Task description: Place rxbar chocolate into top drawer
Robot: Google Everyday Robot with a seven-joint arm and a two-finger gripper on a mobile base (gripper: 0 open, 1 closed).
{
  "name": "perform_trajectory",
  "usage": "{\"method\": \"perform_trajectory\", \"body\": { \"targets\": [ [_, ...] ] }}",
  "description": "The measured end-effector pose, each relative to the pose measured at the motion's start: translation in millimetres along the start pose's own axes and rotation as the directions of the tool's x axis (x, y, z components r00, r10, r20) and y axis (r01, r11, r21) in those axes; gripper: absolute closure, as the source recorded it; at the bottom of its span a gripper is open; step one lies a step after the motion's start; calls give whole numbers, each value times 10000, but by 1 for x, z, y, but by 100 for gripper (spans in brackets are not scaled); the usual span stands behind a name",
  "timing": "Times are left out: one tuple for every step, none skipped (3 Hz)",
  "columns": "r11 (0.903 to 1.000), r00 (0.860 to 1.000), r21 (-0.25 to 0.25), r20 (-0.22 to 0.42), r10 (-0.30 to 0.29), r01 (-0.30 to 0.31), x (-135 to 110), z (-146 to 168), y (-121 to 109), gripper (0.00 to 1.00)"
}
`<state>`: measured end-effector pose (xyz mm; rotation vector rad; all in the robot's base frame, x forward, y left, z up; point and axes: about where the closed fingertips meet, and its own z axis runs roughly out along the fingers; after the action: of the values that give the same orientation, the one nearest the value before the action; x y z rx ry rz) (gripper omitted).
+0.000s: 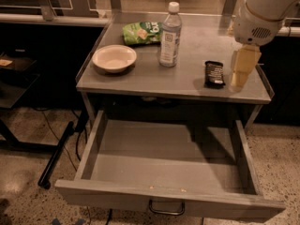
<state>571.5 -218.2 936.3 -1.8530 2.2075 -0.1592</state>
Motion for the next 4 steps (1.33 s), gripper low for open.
{"method": "perform_trajectory", "body": {
  "targets": [
    [9987,9985,-120,-224,-490,487,-11,33,-44,0],
    [9986,9985,-121,-189,-519,517,-8,39,-46,0],
    [9986,9990,-323,-146,-425,420,0,52,-55,0],
    [9991,9999,-412,-108,-102,97,13,67,-83,0]
  ]
}}
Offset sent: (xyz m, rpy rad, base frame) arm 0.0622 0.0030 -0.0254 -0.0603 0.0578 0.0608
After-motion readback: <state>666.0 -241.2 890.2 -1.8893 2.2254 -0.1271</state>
